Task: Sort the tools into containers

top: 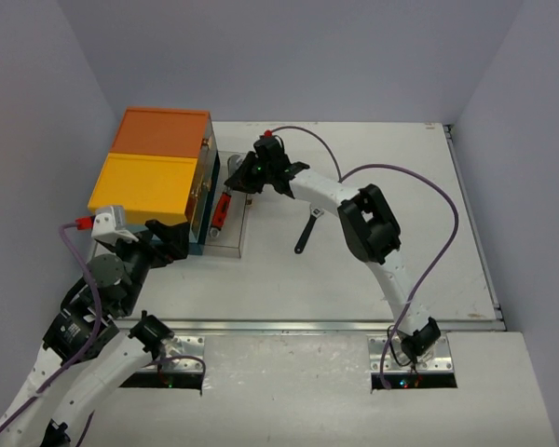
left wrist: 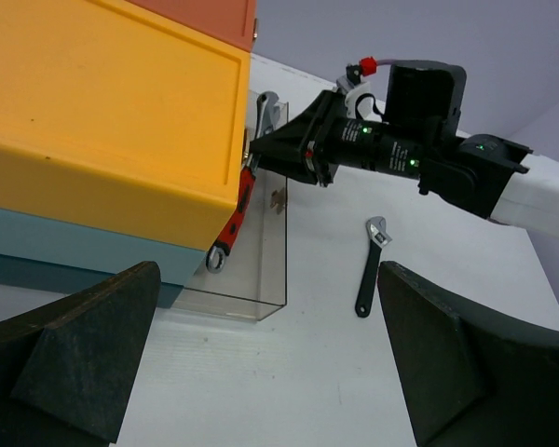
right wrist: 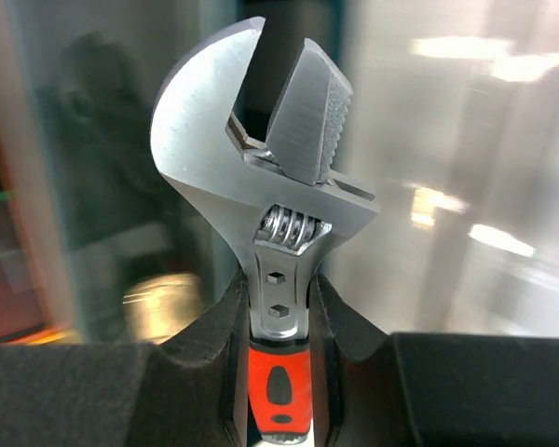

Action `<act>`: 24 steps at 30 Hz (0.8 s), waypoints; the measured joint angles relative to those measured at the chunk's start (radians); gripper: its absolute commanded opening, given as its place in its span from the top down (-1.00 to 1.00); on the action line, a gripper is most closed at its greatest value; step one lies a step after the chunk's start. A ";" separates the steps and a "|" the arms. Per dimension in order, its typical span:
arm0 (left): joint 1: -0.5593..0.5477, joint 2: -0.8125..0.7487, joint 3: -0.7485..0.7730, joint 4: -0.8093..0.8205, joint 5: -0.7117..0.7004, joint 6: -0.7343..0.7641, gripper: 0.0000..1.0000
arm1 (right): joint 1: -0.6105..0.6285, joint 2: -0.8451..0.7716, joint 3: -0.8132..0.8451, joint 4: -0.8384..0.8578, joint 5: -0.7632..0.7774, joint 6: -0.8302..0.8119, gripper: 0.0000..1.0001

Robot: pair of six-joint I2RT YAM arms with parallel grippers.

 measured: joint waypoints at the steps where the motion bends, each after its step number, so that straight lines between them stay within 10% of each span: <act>1: -0.001 -0.004 0.000 0.000 -0.001 0.000 -1.00 | 0.001 0.000 0.000 -0.040 0.024 -0.008 0.53; 6: -0.002 -0.008 0.000 0.000 -0.001 0.000 -1.00 | 0.003 0.019 0.111 -0.206 0.058 -0.063 -0.46; 13: -0.002 -0.008 0.000 0.000 -0.001 0.000 -1.00 | 0.005 -0.026 0.268 -0.293 0.045 -0.224 -0.69; 15: -0.002 -0.008 0.000 0.000 -0.001 0.000 -1.00 | -0.001 -0.118 0.187 -0.315 0.069 -0.272 -0.98; 24: -0.003 -0.008 0.000 0.000 0.000 0.000 -1.00 | -0.066 -0.590 -0.416 -0.361 0.452 -0.297 -0.97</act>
